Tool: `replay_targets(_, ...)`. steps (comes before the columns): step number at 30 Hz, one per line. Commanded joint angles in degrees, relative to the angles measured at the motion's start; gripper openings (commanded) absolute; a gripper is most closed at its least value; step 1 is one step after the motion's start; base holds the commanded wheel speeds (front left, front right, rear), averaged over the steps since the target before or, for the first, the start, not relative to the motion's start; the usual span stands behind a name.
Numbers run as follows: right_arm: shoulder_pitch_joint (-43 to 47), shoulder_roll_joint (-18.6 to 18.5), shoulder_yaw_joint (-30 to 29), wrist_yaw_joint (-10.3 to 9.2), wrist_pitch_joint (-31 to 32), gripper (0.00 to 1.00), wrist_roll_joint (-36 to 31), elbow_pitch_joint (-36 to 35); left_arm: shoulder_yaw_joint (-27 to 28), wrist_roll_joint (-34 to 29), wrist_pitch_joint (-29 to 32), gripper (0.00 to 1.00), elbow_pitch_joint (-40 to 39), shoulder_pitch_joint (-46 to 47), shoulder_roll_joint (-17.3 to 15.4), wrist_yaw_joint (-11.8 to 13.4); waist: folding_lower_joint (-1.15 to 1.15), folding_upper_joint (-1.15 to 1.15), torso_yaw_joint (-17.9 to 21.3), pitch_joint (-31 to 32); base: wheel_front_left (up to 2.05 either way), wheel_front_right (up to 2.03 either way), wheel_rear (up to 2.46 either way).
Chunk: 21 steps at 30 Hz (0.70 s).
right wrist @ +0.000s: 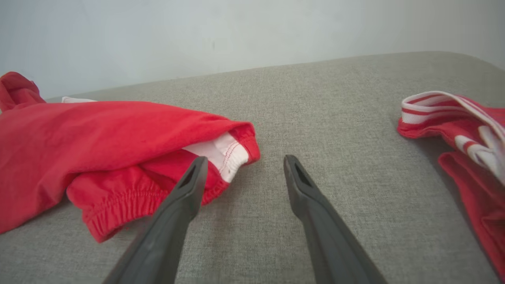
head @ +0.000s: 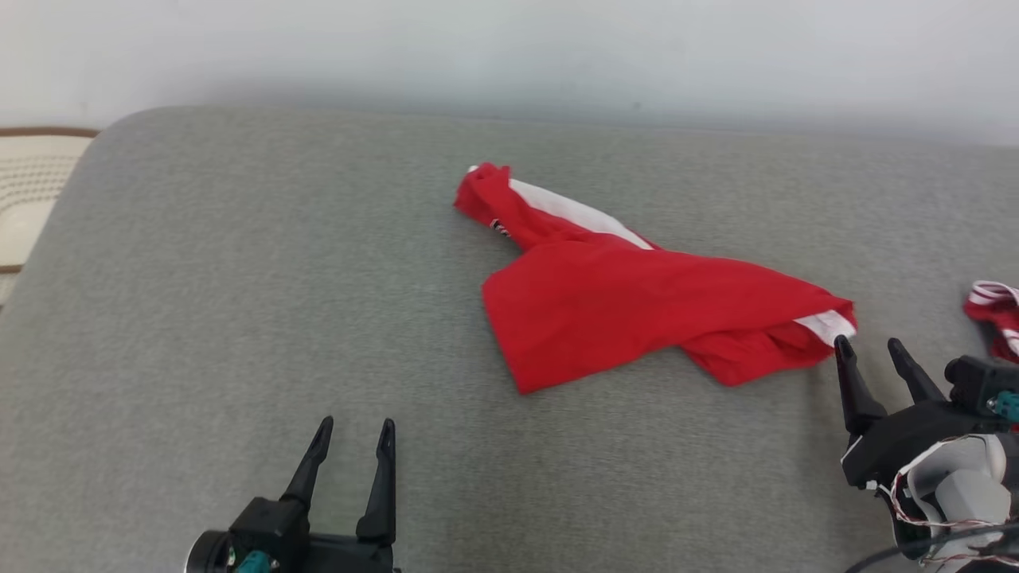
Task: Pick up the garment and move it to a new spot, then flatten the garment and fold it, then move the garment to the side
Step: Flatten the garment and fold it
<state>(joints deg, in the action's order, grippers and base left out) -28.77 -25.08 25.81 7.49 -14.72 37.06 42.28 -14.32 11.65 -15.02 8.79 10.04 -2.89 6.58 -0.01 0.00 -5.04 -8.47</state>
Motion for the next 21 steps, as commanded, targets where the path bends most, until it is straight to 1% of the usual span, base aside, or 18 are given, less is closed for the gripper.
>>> replay_targets(1, 1.44, 0.24, -1.03, 0.00, -0.49, 1.00, -1.88, -2.38, -0.29, 0.39, -0.19, 1.00, 0.65, 1.24, -0.01, -0.27, 0.01, 0.00, 3.84, 0.70, 0.00, 0.00, 0.00)
replay_targets(3, 2.80, 0.86, -3.51, 0.00, -0.51, 1.00, -4.74, -6.38, -0.51, 0.60, -0.20, 1.00, 1.58, 2.17, -0.02, -0.48, 0.01, 0.00, 5.88, 0.58, 0.00, 0.00, 0.00)
replay_targets(4, 4.80, 2.03, -6.43, 0.00, -0.46, 1.00, -8.75, -11.65, -0.78, 0.74, -0.20, 1.00, 2.41, 3.34, -0.02, -0.70, 0.01, 0.00, 7.82, 0.31, 0.00, 0.00, 0.00)
replay_targets(5, 6.28, 3.00, -8.19, 0.00, -0.46, 1.00, -10.65, -13.98, -1.10, 1.01, -0.19, 1.00, 3.13, 3.79, -0.02, -0.79, 0.01, 0.00, 8.73, 0.18, 0.00, 0.00, 0.00)
replay_targets(6, 6.28, 3.00, -8.19, 0.00, -0.46, 1.00, -10.65, -13.98, -1.10, 1.01, -0.19, 1.00, 3.13, 3.79, -0.02, -0.79, 0.01, 0.00, 8.73, 0.18, 0.00, 0.00, 0.00)
replay_targets(9, 9.84, 5.90, -11.83, 0.00, -0.46, 1.00, -15.34, -20.34, -1.36, 1.61, -0.19, 1.00, 5.20, 5.15, -0.03, -0.76, 0.01, 0.00, 11.38, -0.07, 0.00, 0.00, 0.00)
replay_targets(11, 11.91, 7.57, -13.06, 0.00, -0.49, 1.00, -17.30, -23.60, -1.67, 1.11, -0.19, 1.00, 6.69, 5.89, -0.03, -1.08, 0.01, 0.00, 12.98, -0.25, 0.00, 0.00, 0.00)
replay_targets(14, 14.20, 9.52, -13.53, 0.00, -0.48, 1.00, -18.97, -26.73, -1.39, 1.23, -0.20, 1.00, 8.52, 6.95, -0.03, -1.48, 0.01, 0.00, 15.66, -0.97, 0.00, 0.00, 0.00)
replay_targets(17, 15.19, 10.70, -13.93, 0.00, -0.49, 1.00, -19.39, -28.35, -0.96, 2.49, -0.20, 1.00, 10.65, 8.06, -0.02, -2.30, 0.01, 0.00, 17.97, -1.90, 0.00, 0.00, 0.00)
replay_targets(21, 15.41, 10.91, -13.58, 0.00, -0.48, 1.00, -19.58, -28.65, 0.07, 3.43, -0.20, 1.00, 14.22, 9.70, -0.03, -2.80, 0.01, 0.00, 20.46, -3.03, 0.00, 0.00, 0.00)
